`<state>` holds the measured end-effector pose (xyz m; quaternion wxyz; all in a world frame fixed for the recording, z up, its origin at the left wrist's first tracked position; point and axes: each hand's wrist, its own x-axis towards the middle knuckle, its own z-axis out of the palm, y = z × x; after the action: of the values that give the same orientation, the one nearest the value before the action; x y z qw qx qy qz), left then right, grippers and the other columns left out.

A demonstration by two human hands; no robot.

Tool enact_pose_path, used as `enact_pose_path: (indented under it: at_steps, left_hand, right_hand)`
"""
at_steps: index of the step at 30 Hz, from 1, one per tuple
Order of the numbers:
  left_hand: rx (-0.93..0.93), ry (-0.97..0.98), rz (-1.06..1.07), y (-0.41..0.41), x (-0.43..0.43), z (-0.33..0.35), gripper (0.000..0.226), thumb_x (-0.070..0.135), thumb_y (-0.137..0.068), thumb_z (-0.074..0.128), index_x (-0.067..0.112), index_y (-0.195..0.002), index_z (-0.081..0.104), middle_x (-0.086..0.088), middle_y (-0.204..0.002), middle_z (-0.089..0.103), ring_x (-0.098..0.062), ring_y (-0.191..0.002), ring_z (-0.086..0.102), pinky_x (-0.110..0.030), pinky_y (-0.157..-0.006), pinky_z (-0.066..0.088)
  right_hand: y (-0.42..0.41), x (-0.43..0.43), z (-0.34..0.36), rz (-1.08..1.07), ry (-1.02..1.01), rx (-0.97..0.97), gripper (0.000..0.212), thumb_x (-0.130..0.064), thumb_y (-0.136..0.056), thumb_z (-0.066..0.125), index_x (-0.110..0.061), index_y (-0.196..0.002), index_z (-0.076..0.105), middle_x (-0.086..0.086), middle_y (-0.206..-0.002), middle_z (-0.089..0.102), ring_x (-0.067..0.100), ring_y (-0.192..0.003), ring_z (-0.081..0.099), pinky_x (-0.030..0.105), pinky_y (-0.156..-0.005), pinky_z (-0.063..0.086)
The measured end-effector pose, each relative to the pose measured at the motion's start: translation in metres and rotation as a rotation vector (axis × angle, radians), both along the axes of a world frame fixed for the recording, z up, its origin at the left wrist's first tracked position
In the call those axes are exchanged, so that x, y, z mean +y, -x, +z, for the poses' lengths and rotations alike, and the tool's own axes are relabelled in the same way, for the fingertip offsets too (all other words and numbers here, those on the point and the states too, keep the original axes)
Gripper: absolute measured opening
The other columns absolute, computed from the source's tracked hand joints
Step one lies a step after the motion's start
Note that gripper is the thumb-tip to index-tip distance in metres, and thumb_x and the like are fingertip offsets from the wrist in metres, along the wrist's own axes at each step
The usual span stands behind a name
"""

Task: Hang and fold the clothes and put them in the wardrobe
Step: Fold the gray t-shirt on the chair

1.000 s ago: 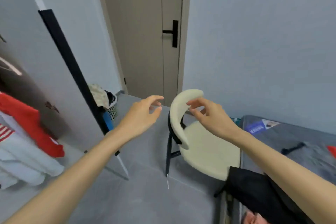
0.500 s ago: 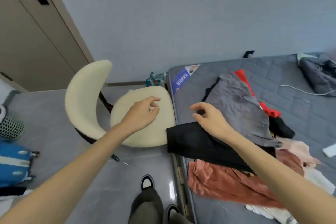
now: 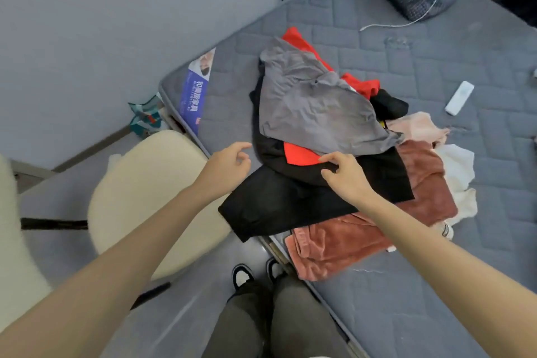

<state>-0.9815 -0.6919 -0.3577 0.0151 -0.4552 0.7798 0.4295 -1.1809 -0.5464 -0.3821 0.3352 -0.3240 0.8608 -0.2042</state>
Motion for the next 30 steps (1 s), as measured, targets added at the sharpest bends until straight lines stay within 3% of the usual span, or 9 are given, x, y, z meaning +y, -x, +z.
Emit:
enact_pose_path:
  at_steps: [4,9,15,19,21,25,27,30]
  left_hand:
    - [-0.006,-0.032,-0.045,0.044,-0.027,-0.037,0.043,0.018,-0.096,0.049,0.021,-0.139,0.044,-0.001,-0.125,0.060,-0.018,-0.115,0.054,-0.023,-0.089,0.036]
    - [-0.005,-0.047,-0.073,0.104,-0.062,-0.086,0.048,0.020,-0.096,0.049,0.022,-0.143,0.038,-0.002,-0.133,0.054,-0.009,-0.099,0.051,-0.022,-0.085,0.035]
    - [-0.028,-0.032,-0.072,0.173,-0.097,-0.145,0.054,0.025,-0.097,0.048,0.021,-0.148,0.029,-0.007,-0.149,0.034,-0.020,-0.128,0.043,-0.022,-0.093,0.031]
    - [-0.051,-0.022,-0.030,0.216,-0.116,-0.182,0.062,0.031,-0.095,0.052,0.021,-0.150,0.024,-0.004,-0.157,0.021,-0.021,-0.144,0.020,-0.034,-0.112,0.024]
    - [-0.071,-0.023,-0.014,0.232,-0.121,-0.198,0.071,0.034,-0.092,0.058,0.021,-0.151,0.021,-0.005,-0.158,0.018,-0.024,-0.146,0.014,-0.045,-0.116,0.021]
    - [-0.179,0.054,0.016,0.247,-0.124,-0.223,0.079,0.038,-0.087,0.065,0.023,-0.150,0.020,-0.005,-0.152,0.031,-0.031,-0.139,0.025,-0.052,-0.109,0.028]
    - [-0.129,0.073,-0.010,0.241,-0.123,-0.227,0.067,0.035,-0.091,0.060,0.025,-0.148,0.026,-0.002,-0.146,0.041,-0.027,-0.133,0.037,-0.043,-0.106,0.031]
    - [0.100,-0.042,-0.052,0.223,-0.114,-0.216,0.047,0.027,-0.095,0.056,0.025,-0.139,0.039,0.016,-0.123,0.051,0.001,-0.108,0.050,-0.004,-0.081,0.035]
  right_hand:
    - [0.033,-0.007,-0.029,-0.111,-0.051,0.048,0.033,-0.012,-0.088,0.056,-0.018,-0.120,0.059,0.010,-0.131,0.049,0.031,-0.121,0.045,0.041,-0.100,0.040]
    - [0.087,-0.032,-0.072,-0.132,-0.083,0.101,0.038,-0.010,-0.087,0.057,-0.012,-0.125,0.053,0.010,-0.137,0.046,0.029,-0.128,0.038,0.040,-0.102,0.037]
    - [0.146,-0.051,-0.126,-0.053,-0.200,0.122,0.053,-0.015,-0.086,0.063,-0.015,-0.135,0.043,0.007,-0.145,0.037,0.029,-0.131,0.035,0.043,-0.103,0.038]
    - [0.168,-0.063,-0.155,0.071,-0.417,0.156,0.066,-0.028,-0.083,0.068,-0.022,-0.139,0.035,0.006,-0.140,0.041,0.034,-0.129,0.031,0.048,-0.100,0.034]
    - [0.174,-0.066,-0.166,0.136,-0.418,0.290,0.053,-0.024,-0.086,0.064,-0.021,-0.134,0.040,0.004,-0.129,0.050,0.032,-0.122,0.036,0.045,-0.095,0.033]
    - [0.177,-0.058,-0.182,0.103,-0.239,0.389,0.024,-0.011,-0.092,0.046,-0.013,-0.115,0.047,0.005,-0.099,0.065,0.029,-0.100,0.051,0.036,-0.079,0.034]
    - [0.172,-0.054,-0.185,0.064,-0.168,0.295,0.019,-0.007,-0.091,0.047,-0.009,-0.109,0.042,0.009,-0.090,0.065,0.030,-0.089,0.056,0.039,-0.077,0.044]
    - [0.166,-0.052,-0.179,-0.098,-0.006,0.105,0.031,-0.005,-0.088,0.052,-0.011,-0.114,0.037,0.005,-0.086,0.066,0.023,-0.079,0.062,0.039,-0.073,0.050]
